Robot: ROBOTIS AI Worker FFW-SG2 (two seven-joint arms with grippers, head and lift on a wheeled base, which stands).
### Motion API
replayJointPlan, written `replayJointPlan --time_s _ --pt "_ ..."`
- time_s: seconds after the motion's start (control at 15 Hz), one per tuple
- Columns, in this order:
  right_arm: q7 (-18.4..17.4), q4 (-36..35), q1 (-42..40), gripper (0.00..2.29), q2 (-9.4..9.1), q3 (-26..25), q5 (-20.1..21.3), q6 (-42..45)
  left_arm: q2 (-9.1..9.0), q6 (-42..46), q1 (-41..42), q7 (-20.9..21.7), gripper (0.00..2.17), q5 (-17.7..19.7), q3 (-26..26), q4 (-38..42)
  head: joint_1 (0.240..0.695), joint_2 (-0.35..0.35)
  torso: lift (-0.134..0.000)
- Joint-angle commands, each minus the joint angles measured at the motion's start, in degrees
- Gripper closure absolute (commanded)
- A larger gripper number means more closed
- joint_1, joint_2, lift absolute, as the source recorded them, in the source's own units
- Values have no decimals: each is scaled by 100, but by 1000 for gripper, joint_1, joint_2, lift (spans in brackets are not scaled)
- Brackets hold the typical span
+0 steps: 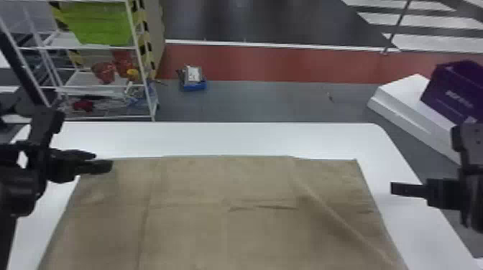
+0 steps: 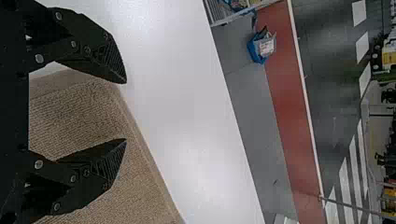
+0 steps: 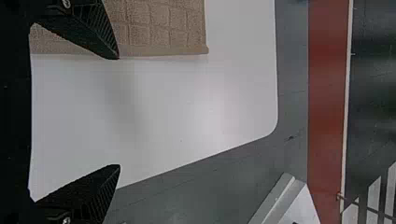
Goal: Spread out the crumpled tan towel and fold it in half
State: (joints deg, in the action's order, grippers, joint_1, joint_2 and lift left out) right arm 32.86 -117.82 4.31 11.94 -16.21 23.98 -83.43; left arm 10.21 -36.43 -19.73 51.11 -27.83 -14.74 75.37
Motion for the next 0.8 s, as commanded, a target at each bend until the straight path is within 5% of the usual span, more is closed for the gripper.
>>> replayJointPlan --time_s 0.0,0.73 --pt "1 -13 8 46 2 39 27 -56 8 8 13 4 518 6 -20 13 695 -92 -124" --pt "10 -57 -36 46 2 48 36 -73 34 -10 -31 13 670 6 -28 4 695 -85 -124"
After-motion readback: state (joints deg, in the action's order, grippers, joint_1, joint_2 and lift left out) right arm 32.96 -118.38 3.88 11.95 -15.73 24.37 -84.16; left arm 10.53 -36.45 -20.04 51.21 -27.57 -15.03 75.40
